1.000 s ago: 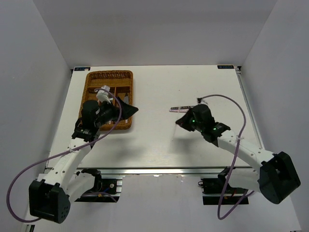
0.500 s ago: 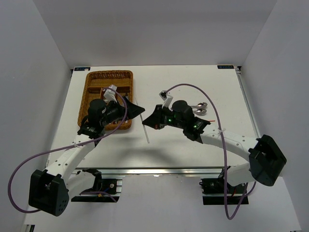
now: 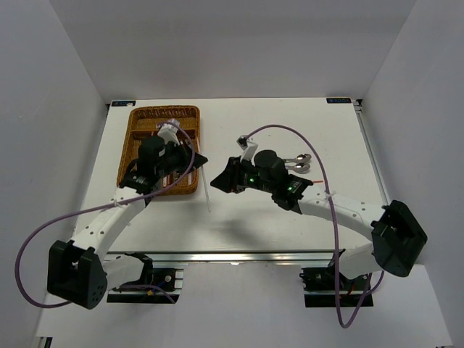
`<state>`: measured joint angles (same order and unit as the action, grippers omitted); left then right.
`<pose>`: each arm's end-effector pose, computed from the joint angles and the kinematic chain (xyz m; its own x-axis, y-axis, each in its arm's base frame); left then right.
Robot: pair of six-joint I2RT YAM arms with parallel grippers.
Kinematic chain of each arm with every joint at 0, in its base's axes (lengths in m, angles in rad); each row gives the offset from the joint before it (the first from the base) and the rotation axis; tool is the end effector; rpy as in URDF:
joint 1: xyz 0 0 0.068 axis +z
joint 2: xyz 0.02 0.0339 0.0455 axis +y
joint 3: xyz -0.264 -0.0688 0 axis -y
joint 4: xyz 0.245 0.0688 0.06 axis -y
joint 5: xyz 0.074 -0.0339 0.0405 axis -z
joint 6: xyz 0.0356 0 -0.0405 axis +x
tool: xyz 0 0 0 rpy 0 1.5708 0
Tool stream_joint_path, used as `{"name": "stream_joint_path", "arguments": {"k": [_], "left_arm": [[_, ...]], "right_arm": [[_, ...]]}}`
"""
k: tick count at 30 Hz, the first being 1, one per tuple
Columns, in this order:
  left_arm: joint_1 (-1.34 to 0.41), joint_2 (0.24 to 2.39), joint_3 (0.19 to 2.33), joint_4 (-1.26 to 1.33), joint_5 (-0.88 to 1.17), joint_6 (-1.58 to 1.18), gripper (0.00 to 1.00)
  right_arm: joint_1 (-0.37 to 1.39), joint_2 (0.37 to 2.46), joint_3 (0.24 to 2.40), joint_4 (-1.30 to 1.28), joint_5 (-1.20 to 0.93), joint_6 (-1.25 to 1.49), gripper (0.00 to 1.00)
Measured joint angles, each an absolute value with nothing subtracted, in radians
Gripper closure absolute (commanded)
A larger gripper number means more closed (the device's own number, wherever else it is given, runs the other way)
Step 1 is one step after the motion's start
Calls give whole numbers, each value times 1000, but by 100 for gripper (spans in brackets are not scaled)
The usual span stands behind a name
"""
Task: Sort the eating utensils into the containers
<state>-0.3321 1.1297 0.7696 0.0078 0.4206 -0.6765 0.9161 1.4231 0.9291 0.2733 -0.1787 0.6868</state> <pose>0.2389 -0.0978 0.2853 -0.6675 -0.3743 -0.6437 0.3103 0.6459 -0.6975 0.1970 0.2670 0.2874 -0.6650 0.1584 -0.7298 -0.6008 0.4671 0.6488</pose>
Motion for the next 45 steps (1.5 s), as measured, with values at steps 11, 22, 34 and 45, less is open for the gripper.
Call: {"name": "stream_joint_path", "arguments": {"k": [11, 22, 34, 45], "left_arm": [[-243, 1514, 1329, -488, -528, -283, 100], [-92, 1898, 1454, -420, -813, -12, 100], [-91, 1944, 1429, -333, -812, 61, 40], [-96, 1796, 1428, -440, -757, -40, 2]], "right_arm": [[710, 1160, 813, 34, 97, 690, 45], [648, 970, 722, -90, 89, 545, 39], [631, 966, 703, -119, 49, 457, 39], [605, 1152, 852, -273, 178, 560, 11]]}}
